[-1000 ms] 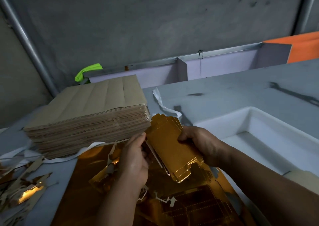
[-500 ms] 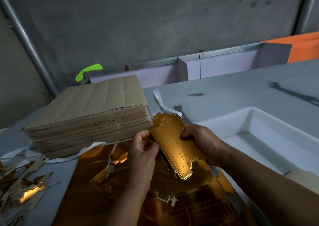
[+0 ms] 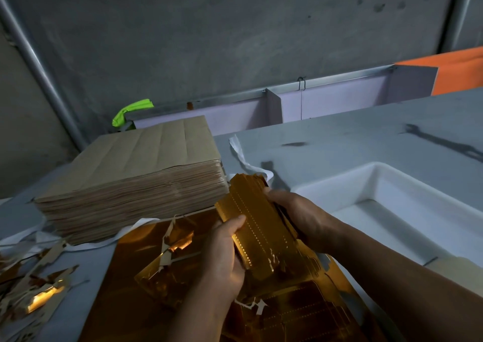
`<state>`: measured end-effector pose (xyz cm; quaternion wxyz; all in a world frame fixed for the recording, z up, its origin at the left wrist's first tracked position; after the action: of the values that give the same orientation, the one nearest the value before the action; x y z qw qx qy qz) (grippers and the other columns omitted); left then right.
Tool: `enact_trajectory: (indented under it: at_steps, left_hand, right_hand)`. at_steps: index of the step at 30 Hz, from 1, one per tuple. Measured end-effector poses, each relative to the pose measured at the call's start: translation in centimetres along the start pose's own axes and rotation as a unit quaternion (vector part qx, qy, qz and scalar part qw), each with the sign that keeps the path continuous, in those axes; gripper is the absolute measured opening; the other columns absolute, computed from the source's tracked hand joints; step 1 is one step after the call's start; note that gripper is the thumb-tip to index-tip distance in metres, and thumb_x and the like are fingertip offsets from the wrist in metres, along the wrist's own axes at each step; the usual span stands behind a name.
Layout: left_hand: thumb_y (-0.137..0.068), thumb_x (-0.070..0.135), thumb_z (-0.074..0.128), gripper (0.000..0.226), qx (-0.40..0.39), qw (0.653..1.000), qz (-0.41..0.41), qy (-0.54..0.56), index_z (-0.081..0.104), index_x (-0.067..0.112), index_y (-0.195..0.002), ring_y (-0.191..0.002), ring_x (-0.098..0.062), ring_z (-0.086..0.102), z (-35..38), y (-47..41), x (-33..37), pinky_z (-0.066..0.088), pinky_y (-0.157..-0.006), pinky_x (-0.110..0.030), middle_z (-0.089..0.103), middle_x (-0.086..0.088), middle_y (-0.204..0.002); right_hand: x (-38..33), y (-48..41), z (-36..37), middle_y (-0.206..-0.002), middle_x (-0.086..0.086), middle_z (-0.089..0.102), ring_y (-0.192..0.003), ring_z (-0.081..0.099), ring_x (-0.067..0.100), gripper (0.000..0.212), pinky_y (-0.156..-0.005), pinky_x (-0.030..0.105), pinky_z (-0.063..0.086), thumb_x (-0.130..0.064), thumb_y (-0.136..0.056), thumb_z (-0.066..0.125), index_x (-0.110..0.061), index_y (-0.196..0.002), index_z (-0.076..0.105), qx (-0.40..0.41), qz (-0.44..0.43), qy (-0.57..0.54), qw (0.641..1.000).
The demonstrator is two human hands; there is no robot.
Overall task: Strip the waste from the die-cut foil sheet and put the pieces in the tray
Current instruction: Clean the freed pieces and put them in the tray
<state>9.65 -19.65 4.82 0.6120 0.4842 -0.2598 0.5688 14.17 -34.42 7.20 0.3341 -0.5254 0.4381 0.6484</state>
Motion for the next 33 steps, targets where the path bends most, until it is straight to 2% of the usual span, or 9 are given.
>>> enact_trajectory:
  at_steps: [6, 9, 12, 15, 18, 21, 26, 30, 33]
  left_hand:
    - [-0.067, 0.031, 0.063, 0.05, -0.033, 0.995, -0.031, 0.089, 0.065, 0.02, -0.115, -0.094, -0.036, 0.071, -0.6, 0.2, 0.3, 0.051, -0.072, -0.048, 0.076, -0.013, -0.098]
    - [-0.074, 0.03, 0.057, 0.045, -0.064, 0.988, -0.047, 0.129, 0.069, 0.016, -0.115, -0.089, -0.034, 0.073, -1.0, -0.1, 0.4, 0.056, -0.068, -0.047, 0.074, -0.016, -0.106]
    - [-0.074, 0.032, 0.056, 0.036, -0.107, 0.979, -0.062, 0.16, 0.079, 0.014, -0.095, -0.089, -0.039, 0.072, -1.4, -0.3, 0.4, 0.056, -0.067, -0.051, 0.073, -0.018, -0.103]
    - [-0.077, 0.034, 0.056, 0.032, -0.118, 0.973, -0.062, 0.187, 0.078, 0.012, -0.072, -0.081, -0.036, 0.073, -1.8, -0.3, 0.5, 0.055, -0.071, -0.051, 0.074, -0.015, -0.086]
    - [-0.079, 0.035, 0.057, 0.029, -0.091, 0.97, -0.074, 0.213, 0.072, 0.012, -0.069, -0.112, -0.038, 0.063, -2.3, -0.6, 0.4, 0.041, -0.1, -0.056, 0.071, -0.011, -0.092]
    - [-0.077, 0.035, 0.058, 0.024, -0.077, 0.966, -0.087, 0.231, 0.066, 0.014, -0.069, -0.134, -0.039, 0.045, -2.6, -0.8, 0.1, 0.032, -0.107, -0.057, 0.06, -0.012, -0.109]
    - [-0.074, 0.032, 0.058, 0.024, -0.096, 0.96, -0.084, 0.248, 0.064, 0.011, -0.064, -0.11, -0.038, 0.063, -2.3, -0.2, 0.1, 0.038, -0.103, -0.06, 0.064, -0.01, -0.094]
    - [-0.073, 0.032, 0.059, 0.023, -0.094, 0.962, -0.088, 0.242, 0.064, 0.011, -0.064, -0.122, -0.042, 0.057, -2.3, -0.2, 0.0, 0.036, -0.104, -0.062, 0.062, -0.017, -0.119]
    - [-0.075, 0.033, 0.056, 0.026, -0.104, 0.96, -0.086, 0.244, 0.064, 0.011, -0.063, -0.113, -0.04, 0.063, -2.2, -0.3, 0.1, 0.037, -0.103, -0.062, 0.07, -0.013, -0.085]
  right_hand:
    - [0.3, -0.4, 0.0, -0.104, 0.001, 0.076, -0.093, 0.074, 0.02, 0.053, -0.08, 0.037, 0.058, -0.063, -0.093, 0.045, -0.023, -0.124, 0.059, 0.014, -0.01, 0.017, 1.0]
    - [0.3, -0.5, -0.1, -0.106, 0.004, 0.075, -0.096, 0.073, 0.024, 0.039, -0.09, 0.046, 0.056, -0.051, -0.097, 0.05, -0.022, -0.118, 0.064, 0.028, -0.02, 0.032, 0.999]
    - [0.3, -0.6, -0.4, -0.103, 0.008, 0.074, -0.091, 0.073, 0.027, 0.025, -0.084, 0.046, 0.059, -0.034, -0.099, 0.053, -0.019, -0.117, 0.062, 0.05, -0.025, 0.037, 0.998]
    - [0.3, -0.7, -0.6, -0.107, 0.009, 0.072, -0.094, 0.072, 0.029, 0.029, -0.083, 0.045, 0.058, -0.032, -0.1, 0.053, -0.018, -0.124, 0.057, 0.064, -0.024, 0.003, 0.998]
    - [0.3, -0.9, -0.7, -0.111, 0.01, 0.071, -0.099, 0.07, 0.03, 0.029, -0.094, 0.052, 0.054, -0.033, -0.101, 0.052, -0.018, -0.126, 0.055, 0.069, -0.04, -0.01, 0.997]
    - [0.3, -0.9, -0.7, -0.111, 0.012, 0.071, -0.099, 0.07, 0.032, 0.027, -0.094, 0.054, 0.053, -0.032, -0.101, 0.051, -0.018, -0.124, 0.056, 0.069, -0.052, -0.019, 0.996]
    - [0.4, -1.0, -0.8, -0.104, 0.011, 0.074, -0.093, 0.073, 0.028, 0.018, -0.089, 0.051, 0.056, -0.031, -0.101, 0.051, -0.02, -0.113, 0.06, 0.072, -0.06, -0.016, 0.995]
    - [0.5, -1.1, -0.9, -0.1, 0.008, 0.075, -0.09, 0.074, 0.026, 0.015, -0.084, 0.046, 0.059, -0.032, -0.1, 0.053, -0.023, -0.109, 0.062, 0.074, -0.063, -0.014, 0.995]
    - [0.6, -1.1, -0.8, -0.101, 0.005, 0.075, -0.091, 0.074, 0.025, 0.019, -0.08, 0.044, 0.059, -0.035, -0.1, 0.054, -0.023, -0.112, 0.062, 0.079, -0.062, -0.002, 0.995]
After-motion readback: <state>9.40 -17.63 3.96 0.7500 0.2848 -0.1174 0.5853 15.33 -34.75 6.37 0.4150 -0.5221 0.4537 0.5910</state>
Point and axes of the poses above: each hand's wrist, its own y-axis away from the middle knuckle, its own z-axis out of the palm, x = y × z, the point moved 2 cm from there along -y, towards the middle knuckle
